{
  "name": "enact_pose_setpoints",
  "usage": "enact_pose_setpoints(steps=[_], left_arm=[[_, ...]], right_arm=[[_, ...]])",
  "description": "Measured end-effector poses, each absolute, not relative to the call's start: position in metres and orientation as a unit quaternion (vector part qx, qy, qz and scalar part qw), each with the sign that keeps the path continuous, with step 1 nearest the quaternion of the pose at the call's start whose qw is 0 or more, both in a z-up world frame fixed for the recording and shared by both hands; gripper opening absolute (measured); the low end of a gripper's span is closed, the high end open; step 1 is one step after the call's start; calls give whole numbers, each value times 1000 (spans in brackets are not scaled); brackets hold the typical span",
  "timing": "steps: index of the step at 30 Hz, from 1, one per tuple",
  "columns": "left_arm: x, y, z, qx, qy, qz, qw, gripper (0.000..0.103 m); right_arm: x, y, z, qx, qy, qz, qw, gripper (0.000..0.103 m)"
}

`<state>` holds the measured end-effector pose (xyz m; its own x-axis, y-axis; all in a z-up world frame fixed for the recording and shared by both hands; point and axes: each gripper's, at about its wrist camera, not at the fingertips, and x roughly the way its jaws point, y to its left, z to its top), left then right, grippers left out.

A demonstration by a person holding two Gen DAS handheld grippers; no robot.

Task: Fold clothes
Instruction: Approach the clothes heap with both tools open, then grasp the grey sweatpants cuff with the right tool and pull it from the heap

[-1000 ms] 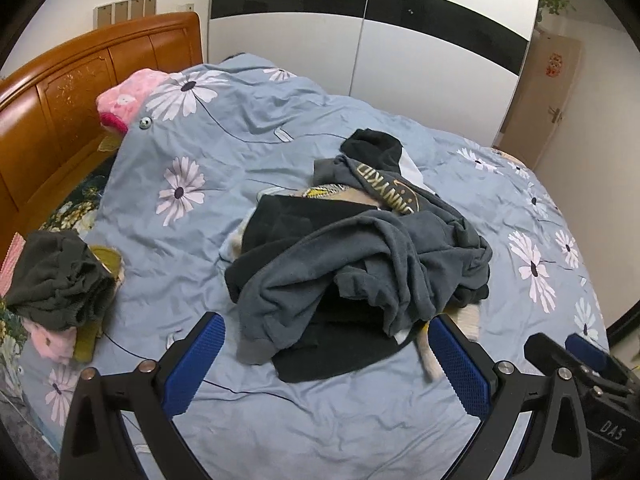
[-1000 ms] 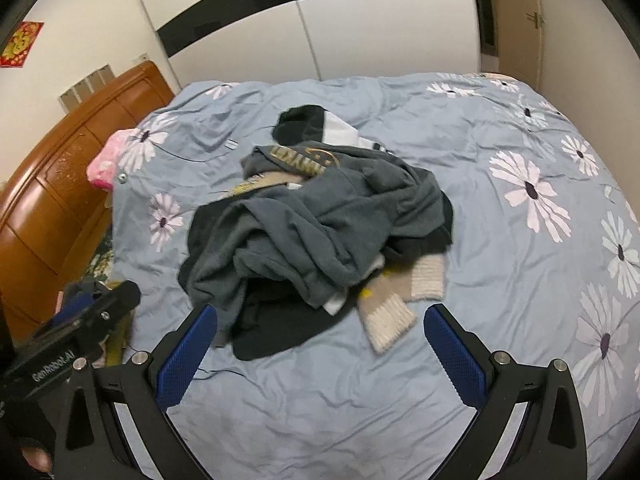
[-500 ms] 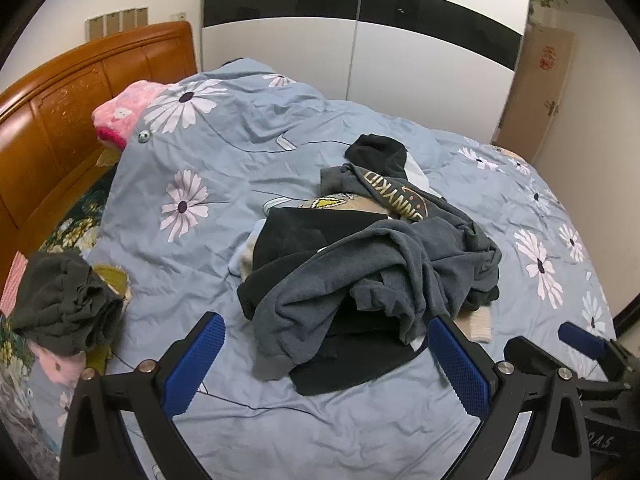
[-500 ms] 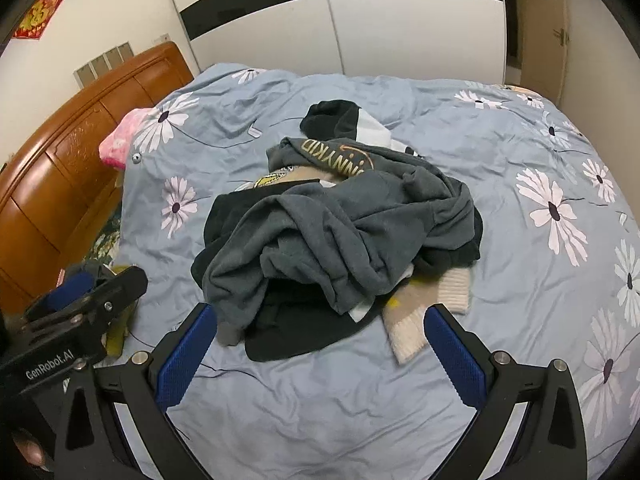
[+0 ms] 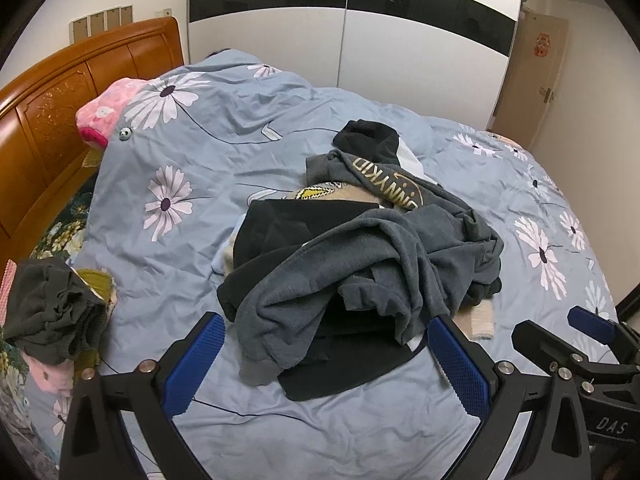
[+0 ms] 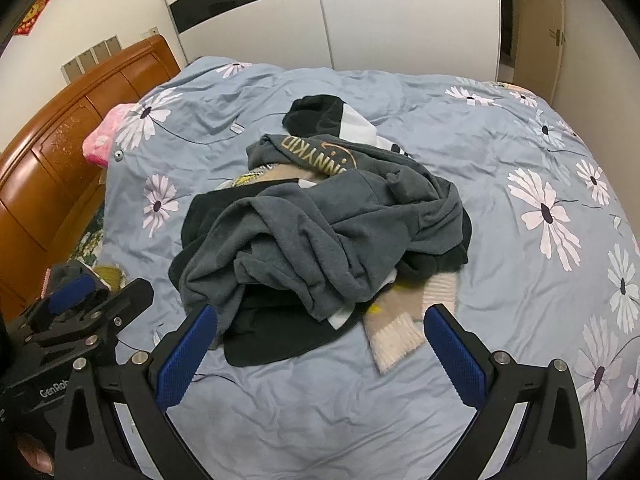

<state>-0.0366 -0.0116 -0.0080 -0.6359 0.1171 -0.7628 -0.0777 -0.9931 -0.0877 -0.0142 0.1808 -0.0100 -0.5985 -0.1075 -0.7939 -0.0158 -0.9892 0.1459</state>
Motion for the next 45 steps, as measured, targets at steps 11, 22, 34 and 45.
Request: enact_pose_setpoints(steps=[11,22,34,45], left_arm=[[-47,-18,-27,-444,-10,895,39,103],[-56,-26,-41,-459,-12,888,21,103],[-53,-59,-33,-435,-53,898,33,103],[-34,-111,-33,-455,-30,889,28,103]], right_arm=[[-26,184,-27,466,-70,-882,16,103],[-34,182,-39,482,-71,-873,16,103],[-66,186,-50,484,-63,-872,33,103],[-164,104,-78,502,17,-861,82,49]])
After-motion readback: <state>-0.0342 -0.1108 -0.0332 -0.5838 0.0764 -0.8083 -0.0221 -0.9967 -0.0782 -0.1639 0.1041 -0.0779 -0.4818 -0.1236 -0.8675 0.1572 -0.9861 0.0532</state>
